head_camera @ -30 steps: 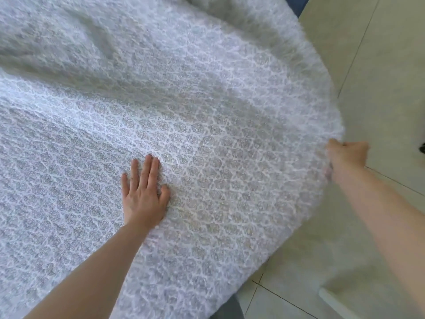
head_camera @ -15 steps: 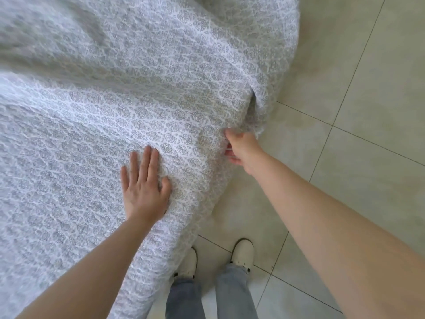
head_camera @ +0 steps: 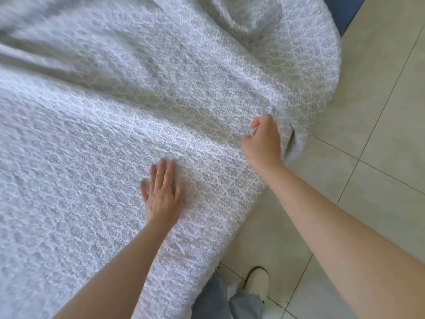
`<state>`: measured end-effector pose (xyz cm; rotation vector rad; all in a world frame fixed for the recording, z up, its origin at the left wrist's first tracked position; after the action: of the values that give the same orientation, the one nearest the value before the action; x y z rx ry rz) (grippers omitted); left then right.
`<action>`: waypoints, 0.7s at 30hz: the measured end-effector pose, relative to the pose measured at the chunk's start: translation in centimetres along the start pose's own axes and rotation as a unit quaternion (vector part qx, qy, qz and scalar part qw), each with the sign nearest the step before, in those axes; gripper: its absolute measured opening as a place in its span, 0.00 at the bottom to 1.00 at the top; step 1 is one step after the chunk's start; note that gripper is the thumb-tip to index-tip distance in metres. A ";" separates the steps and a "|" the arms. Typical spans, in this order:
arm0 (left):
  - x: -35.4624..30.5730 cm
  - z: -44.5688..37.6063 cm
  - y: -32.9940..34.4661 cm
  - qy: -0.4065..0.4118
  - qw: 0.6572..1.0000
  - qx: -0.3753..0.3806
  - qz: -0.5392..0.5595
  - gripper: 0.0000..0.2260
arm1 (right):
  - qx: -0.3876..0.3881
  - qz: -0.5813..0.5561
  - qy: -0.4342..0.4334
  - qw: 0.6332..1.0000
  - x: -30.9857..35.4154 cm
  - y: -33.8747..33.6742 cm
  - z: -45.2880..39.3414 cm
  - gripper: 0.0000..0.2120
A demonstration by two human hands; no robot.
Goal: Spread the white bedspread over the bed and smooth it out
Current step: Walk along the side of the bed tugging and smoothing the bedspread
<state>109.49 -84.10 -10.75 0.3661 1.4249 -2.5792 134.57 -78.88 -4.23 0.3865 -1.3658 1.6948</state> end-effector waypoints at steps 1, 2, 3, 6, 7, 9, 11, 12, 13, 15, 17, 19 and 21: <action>0.8 -0.9 -0.9 -0.019 1.000 -0.001 -0.002 0.26 | 0.022 0.042 -0.035 0.998 1.1 0.9 -0.6 0.09; 1.8 -2.1 -2.0 -0.043 0.999 -0.003 0.008 0.26 | 0.041 0.084 -0.062 0.994 2.3 2.0 -1.5 0.08; 2.7 -3.1 -3.1 -0.066 0.998 -0.010 0.021 0.25 | 0.052 0.118 -0.080 0.988 3.3 2.8 -2.6 0.09; 5.4 -5.5 -5.8 -0.103 0.993 -0.022 0.049 0.25 | 0.059 0.237 -0.103 0.964 4.3 4.3 -5.8 0.12; 7.0 -6.7 -7.0 -0.113 0.992 -0.025 0.051 0.25 | 0.064 0.276 -0.104 0.953 4.9 5.1 -7.2 0.14; 9.5 -8.1 -8.5 -0.133 0.990 -0.030 0.043 0.26 | 0.065 0.336 -0.091 0.935 4.7 5.8 -8.7 0.15; 11.3 -9.0 -9.6 -0.137 0.989 -0.032 0.041 0.26 | 0.034 0.360 -0.093 0.928 3.9 6.0 -9.0 0.08; 12.5 -9.7 -10.5 -0.138 0.989 -0.035 0.040 0.26 | 0.026 0.359 -0.096 0.928 4.1 6.6 -9.6 0.06; 13.1 -10.0 -10.9 -0.140 0.989 -0.035 0.037 0.26 | 0.021 0.358 -0.100 0.928 3.8 6.8 -9.5 0.06; 14.1 -11.1 -11.6 -0.147 0.988 -0.033 0.036 0.26 | 0.038 0.373 -0.099 0.922 3.9 7.2 -9.7 0.06; 14.6 -12.3 -12.3 -0.159 0.986 -0.039 0.037 0.27 | 0.053 0.418 -0.110 0.900 4.2 6.8 -10.4 0.06; 15.0 -13.8 -13.1 -0.168 0.984 -0.044 0.033 0.28 | 0.048 0.432 -0.081 0.897 4.0 5.4 -11.6 0.07; 15.5 -15.5 -14.2 -0.178 0.982 -0.050 0.030 0.28 | 0.032 0.415 -0.035 0.909 3.6 4.1 -13.0 0.11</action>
<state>92.89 -63.90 -11.84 -0.0636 1.3785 -2.3617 133.03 -65.55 -8.60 -0.1446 -1.6580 2.4271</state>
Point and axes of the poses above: each hand's wrist, its own z-axis away from the middle knuckle, its own y-axis out of the palm, x = y × z, the point moved 1 cm from there along -z, towards the middle knuckle, and after that the axes turned 13 degrees about x, right-handed, at the moved point
